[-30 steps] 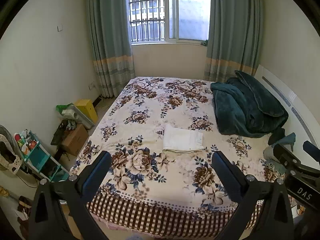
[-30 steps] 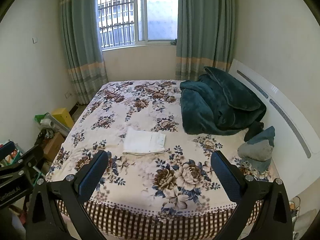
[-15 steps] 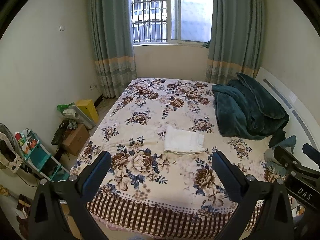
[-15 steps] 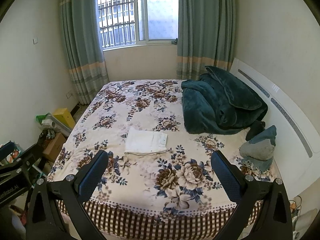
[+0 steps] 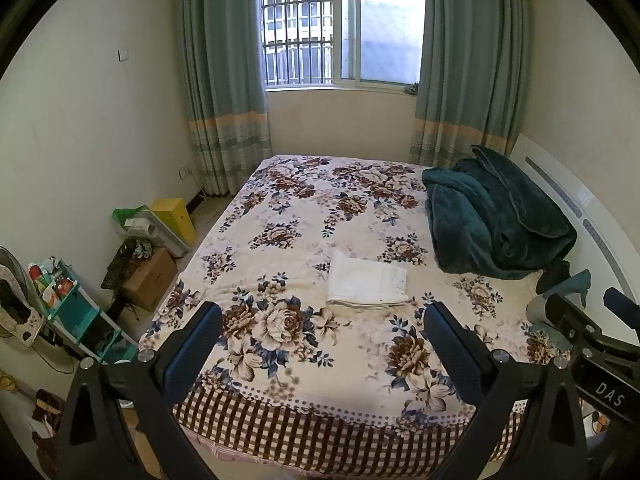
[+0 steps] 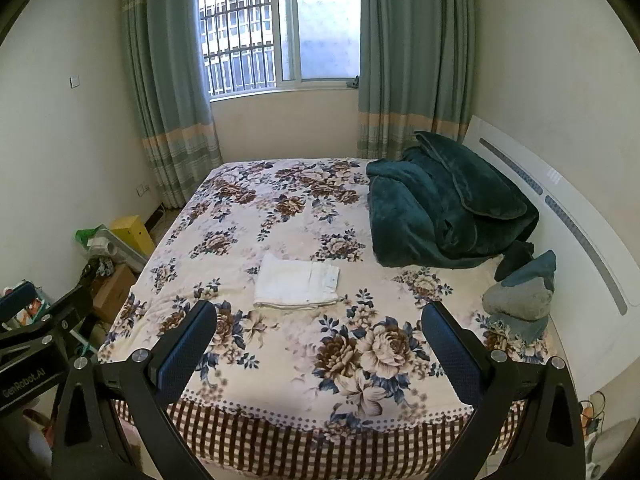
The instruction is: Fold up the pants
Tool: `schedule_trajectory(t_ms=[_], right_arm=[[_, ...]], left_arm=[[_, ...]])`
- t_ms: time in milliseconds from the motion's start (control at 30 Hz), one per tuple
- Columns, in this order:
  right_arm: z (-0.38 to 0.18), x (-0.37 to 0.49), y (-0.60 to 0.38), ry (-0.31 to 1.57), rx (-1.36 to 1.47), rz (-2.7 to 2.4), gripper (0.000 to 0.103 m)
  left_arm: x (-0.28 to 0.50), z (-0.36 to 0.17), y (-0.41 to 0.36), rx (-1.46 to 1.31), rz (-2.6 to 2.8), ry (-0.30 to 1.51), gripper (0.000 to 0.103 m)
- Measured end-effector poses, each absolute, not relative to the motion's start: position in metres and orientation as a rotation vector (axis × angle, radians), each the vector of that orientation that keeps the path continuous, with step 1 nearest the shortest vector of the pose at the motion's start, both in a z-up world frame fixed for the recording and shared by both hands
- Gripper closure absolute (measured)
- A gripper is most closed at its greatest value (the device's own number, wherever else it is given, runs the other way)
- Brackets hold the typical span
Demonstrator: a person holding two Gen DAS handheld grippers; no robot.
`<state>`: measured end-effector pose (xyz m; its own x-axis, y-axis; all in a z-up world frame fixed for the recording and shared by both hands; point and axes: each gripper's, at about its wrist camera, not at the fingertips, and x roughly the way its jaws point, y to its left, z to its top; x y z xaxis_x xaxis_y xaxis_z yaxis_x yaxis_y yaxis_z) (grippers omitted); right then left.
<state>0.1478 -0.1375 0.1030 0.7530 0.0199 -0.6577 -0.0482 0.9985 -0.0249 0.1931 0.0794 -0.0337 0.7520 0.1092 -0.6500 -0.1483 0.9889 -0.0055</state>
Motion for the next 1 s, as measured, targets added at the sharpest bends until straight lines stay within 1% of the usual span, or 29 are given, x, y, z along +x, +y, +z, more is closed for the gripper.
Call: schedule_trajectory(t_ms=[1000], right_arm=[[0.0986,0.1437,-0.1303,0.722,-0.039,0.04,0.0]], left_arm=[[0.1908,-0.0348,0.0764,-0.059,0.146,0.703,0.0]])
